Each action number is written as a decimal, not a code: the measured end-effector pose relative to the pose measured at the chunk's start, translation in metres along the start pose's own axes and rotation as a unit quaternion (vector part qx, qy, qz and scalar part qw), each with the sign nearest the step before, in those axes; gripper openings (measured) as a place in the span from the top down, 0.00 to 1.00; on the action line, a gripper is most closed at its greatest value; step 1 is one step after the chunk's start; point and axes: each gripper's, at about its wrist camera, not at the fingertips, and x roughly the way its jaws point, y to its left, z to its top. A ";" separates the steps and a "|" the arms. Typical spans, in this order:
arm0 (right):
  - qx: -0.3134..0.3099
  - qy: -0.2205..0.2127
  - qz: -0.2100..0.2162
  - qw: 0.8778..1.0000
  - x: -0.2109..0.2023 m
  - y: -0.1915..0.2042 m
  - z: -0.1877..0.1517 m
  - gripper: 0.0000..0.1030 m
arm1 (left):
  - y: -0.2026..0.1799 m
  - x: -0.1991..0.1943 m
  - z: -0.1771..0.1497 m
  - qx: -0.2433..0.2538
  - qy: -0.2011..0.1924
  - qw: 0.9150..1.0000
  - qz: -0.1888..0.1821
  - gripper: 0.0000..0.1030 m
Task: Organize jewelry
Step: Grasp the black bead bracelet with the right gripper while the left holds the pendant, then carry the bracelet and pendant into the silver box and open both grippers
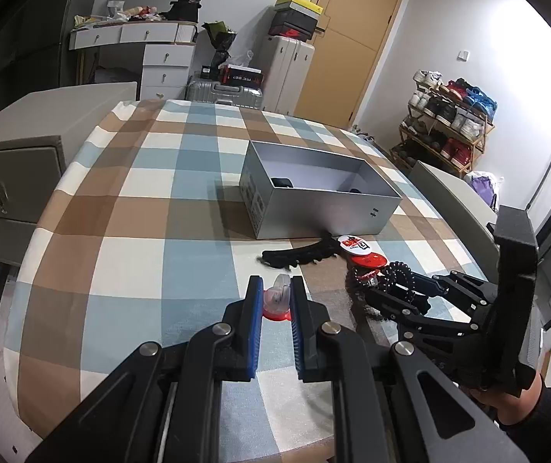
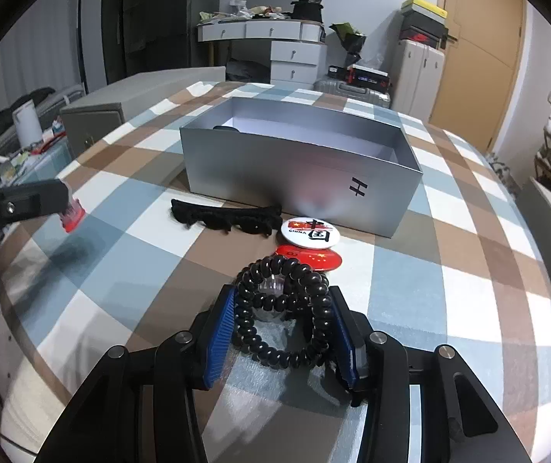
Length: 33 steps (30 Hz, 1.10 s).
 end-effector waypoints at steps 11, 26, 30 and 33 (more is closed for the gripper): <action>0.027 -0.048 0.013 0.998 -0.030 -0.012 0.011 0.60 | -0.004 0.004 0.014 -0.012 0.009 1.000 0.002 0.92; 0.024 -0.096 0.047 0.994 -0.034 -0.028 0.056 0.62 | -0.022 0.021 0.068 0.008 -0.019 1.000 -0.010 0.92; 0.021 -0.107 0.054 0.993 -0.029 -0.032 0.075 0.62 | -0.021 0.033 0.082 0.007 -0.021 1.000 -0.013 0.92; 0.022 -0.113 0.059 0.992 -0.024 -0.037 0.086 0.62 | -0.022 0.041 0.090 0.012 -0.020 1.000 -0.014 0.92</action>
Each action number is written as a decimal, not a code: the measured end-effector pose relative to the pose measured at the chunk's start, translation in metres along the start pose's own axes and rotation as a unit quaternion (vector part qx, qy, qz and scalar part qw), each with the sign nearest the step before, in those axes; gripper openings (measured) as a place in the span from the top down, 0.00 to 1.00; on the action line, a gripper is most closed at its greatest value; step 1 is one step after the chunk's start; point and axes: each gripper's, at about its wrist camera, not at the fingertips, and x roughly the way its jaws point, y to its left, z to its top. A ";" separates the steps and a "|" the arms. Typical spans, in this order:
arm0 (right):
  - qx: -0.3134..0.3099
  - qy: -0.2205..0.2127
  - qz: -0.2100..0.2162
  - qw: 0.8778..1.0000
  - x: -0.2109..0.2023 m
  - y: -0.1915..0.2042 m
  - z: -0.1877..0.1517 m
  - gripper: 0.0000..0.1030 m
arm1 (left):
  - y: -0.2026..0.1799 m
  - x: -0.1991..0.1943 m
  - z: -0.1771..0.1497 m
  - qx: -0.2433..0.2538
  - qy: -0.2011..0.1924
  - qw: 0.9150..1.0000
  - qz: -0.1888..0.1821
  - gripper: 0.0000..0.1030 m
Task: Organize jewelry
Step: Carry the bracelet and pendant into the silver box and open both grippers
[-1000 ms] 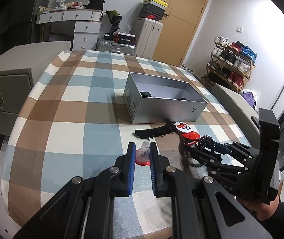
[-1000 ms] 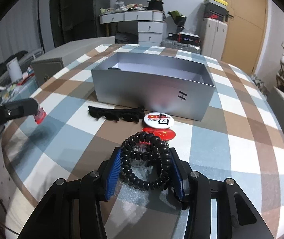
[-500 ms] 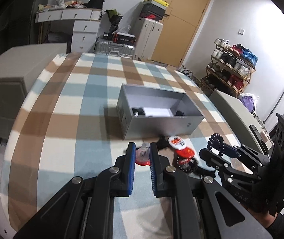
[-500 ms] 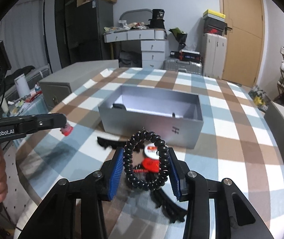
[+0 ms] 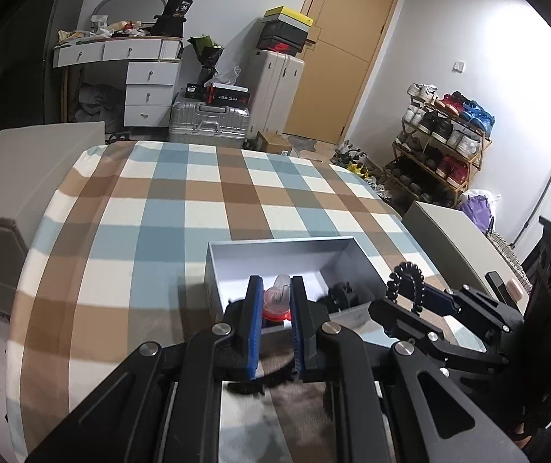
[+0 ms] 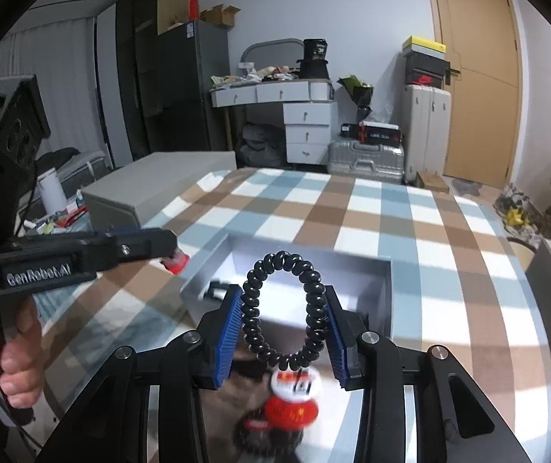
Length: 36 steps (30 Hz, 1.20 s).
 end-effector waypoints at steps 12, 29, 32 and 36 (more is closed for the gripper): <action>0.020 0.013 0.036 0.999 0.038 -0.022 0.025 0.62 | 0.002 0.035 0.016 0.004 0.015 1.000 0.005 0.92; 0.047 0.065 0.071 0.994 0.081 -0.041 0.013 0.60 | 0.003 0.062 0.013 0.001 0.049 0.999 -0.001 0.92; 0.043 0.065 0.067 0.995 0.084 -0.041 0.012 0.57 | 0.003 0.064 0.013 0.001 0.052 0.999 0.000 0.92; 0.050 0.056 0.067 0.995 0.083 -0.045 0.013 0.50 | 0.004 0.064 0.015 0.002 0.055 0.999 0.004 0.91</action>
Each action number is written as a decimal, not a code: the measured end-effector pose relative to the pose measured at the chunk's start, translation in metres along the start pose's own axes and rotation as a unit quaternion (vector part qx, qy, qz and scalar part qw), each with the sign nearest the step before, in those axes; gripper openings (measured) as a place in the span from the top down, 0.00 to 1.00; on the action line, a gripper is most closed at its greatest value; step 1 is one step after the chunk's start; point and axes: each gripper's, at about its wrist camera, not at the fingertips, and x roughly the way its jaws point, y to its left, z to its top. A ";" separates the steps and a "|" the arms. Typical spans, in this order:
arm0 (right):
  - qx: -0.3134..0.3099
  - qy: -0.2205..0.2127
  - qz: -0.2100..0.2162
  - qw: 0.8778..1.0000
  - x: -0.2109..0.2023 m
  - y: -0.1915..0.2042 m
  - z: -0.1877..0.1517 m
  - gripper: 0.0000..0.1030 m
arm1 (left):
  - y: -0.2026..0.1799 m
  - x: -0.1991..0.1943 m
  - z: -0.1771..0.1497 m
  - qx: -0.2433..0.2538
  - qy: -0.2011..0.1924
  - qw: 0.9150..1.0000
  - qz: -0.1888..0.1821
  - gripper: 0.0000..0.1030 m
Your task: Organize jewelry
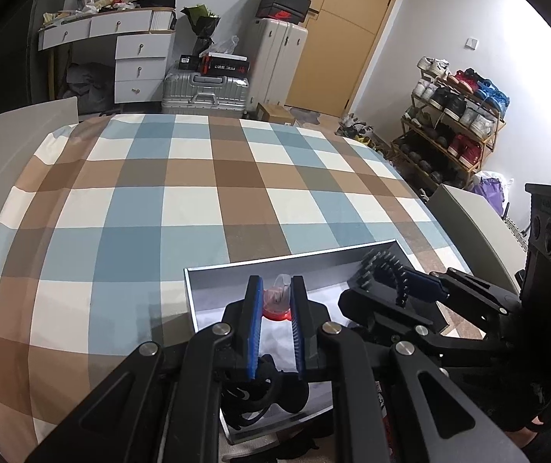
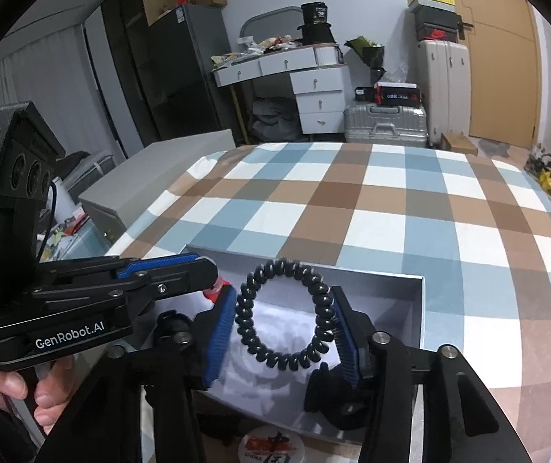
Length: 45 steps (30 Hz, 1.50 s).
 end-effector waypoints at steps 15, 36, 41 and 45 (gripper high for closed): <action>-0.011 -0.054 -0.021 0.998 -0.038 -0.001 -0.001 0.21 | -0.006 -0.019 0.001 0.009 -0.028 0.999 0.023 0.54; -0.052 -0.127 -0.048 0.989 -0.121 0.028 -0.013 0.07 | -0.028 -0.072 -0.013 0.021 -0.082 0.994 0.062 0.34; -0.070 -0.152 -0.055 0.984 -0.142 0.035 -0.023 0.01 | -0.032 -0.086 -0.020 0.021 -0.109 0.991 0.080 0.21; -0.065 -0.170 -0.063 0.981 -0.156 0.038 -0.039 0.00 | -0.035 -0.095 -0.030 0.024 -0.130 0.987 0.093 0.18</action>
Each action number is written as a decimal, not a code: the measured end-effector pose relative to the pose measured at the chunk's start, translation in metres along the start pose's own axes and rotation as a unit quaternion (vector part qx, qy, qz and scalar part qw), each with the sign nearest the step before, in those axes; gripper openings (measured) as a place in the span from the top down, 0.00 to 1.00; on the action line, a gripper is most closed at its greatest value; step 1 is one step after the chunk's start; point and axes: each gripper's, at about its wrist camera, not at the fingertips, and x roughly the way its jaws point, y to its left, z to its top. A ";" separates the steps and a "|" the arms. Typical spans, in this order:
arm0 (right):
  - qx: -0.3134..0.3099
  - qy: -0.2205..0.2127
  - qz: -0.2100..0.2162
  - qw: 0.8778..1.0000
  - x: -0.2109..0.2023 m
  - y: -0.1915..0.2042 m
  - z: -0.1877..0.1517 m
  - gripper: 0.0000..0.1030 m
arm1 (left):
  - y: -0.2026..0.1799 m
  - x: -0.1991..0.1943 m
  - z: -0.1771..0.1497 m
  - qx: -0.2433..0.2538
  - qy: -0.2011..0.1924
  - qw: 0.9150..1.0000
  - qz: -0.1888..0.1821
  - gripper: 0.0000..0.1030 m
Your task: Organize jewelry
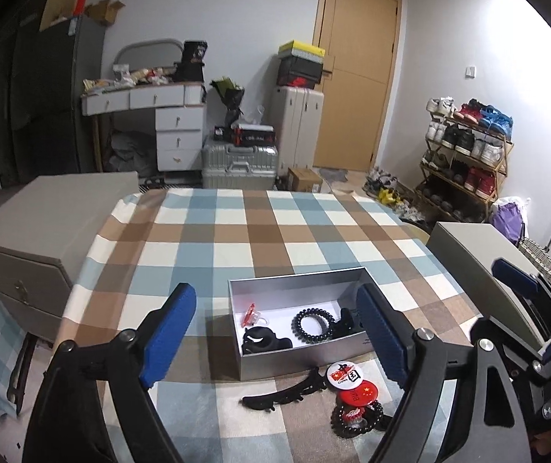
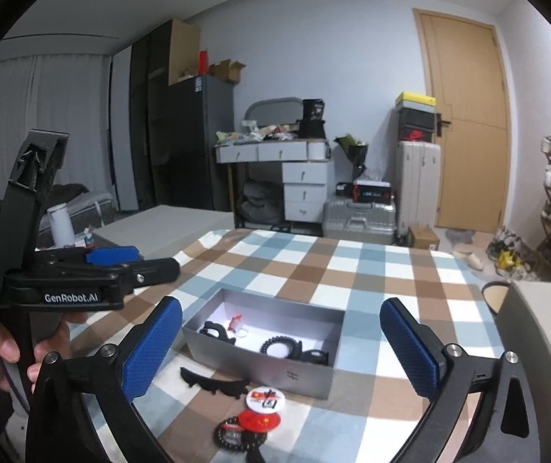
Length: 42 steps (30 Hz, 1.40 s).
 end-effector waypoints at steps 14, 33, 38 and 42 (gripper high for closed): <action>0.017 0.048 0.022 0.998 -0.013 0.006 -0.064 0.00 | 0.007 -0.021 -0.041 -0.017 -0.028 0.999 0.043 0.01; 0.043 0.167 0.035 0.984 0.024 -0.003 -0.110 0.01 | 0.031 -0.013 -0.092 -0.065 0.063 0.995 0.041 0.01; 0.041 0.172 0.053 0.983 0.039 0.006 -0.099 0.04 | 0.030 -0.012 -0.095 -0.067 0.072 0.995 0.035 0.01; 0.036 0.184 0.057 0.981 0.056 0.018 -0.092 0.08 | 0.033 -0.012 -0.098 -0.069 0.078 0.994 0.034 0.01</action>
